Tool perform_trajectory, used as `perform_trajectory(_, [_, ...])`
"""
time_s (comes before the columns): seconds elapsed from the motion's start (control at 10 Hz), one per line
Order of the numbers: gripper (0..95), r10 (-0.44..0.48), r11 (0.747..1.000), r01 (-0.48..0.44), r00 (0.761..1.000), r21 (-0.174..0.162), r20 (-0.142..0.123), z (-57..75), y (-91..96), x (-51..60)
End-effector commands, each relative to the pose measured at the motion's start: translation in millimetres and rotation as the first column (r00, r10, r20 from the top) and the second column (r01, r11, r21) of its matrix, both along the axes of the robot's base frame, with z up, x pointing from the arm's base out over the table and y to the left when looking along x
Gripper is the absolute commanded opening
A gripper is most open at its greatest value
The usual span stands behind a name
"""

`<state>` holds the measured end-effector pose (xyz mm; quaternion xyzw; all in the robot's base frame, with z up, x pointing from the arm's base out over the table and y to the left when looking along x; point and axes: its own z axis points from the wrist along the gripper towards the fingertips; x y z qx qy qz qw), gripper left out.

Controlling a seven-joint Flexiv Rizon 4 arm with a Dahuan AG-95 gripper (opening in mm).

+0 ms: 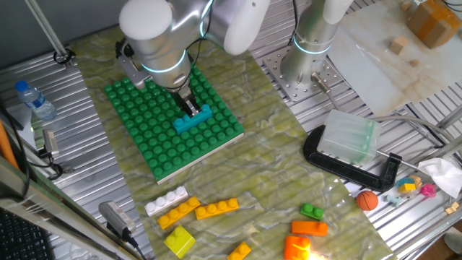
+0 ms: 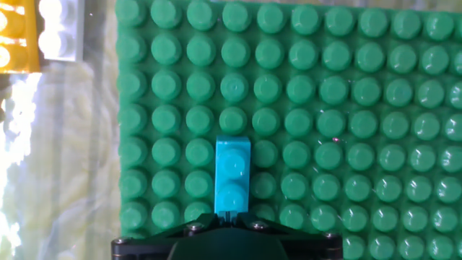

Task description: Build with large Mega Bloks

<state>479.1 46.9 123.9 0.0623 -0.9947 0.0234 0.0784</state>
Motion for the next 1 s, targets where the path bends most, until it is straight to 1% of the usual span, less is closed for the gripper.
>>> perform_trajectory(0.1, [0.0, 0.001, 1.0, -0.001, 1.0, -0.003, 0.005, 0.1, -0.3, 1.3])
perform_trajectory(0.2, [0.0, -0.001, 1.0, 0.001, 1.0, -0.004, 0.005, 0.0, -0.3, 1.4])
perform_trajectory(0.3, [0.0, -0.003, 1.0, 0.003, 1.0, -0.005, 0.011, -0.1, -0.3, 1.8])
perform_trajectory(0.5, [0.0, -0.013, 1.0, 0.013, 0.999, -0.005, 0.036, -0.5, -0.3, 2.4])
perform_trajectory(0.6, [0.0, -0.02, 1.0, 0.02, 0.999, -0.006, 0.043, -1.9, -0.7, 3.1])
perform_trajectory(1.0, [0.0, -0.029, 1.0, 0.029, 0.998, -0.009, 0.053, -6.3, -1.0, 8.9])
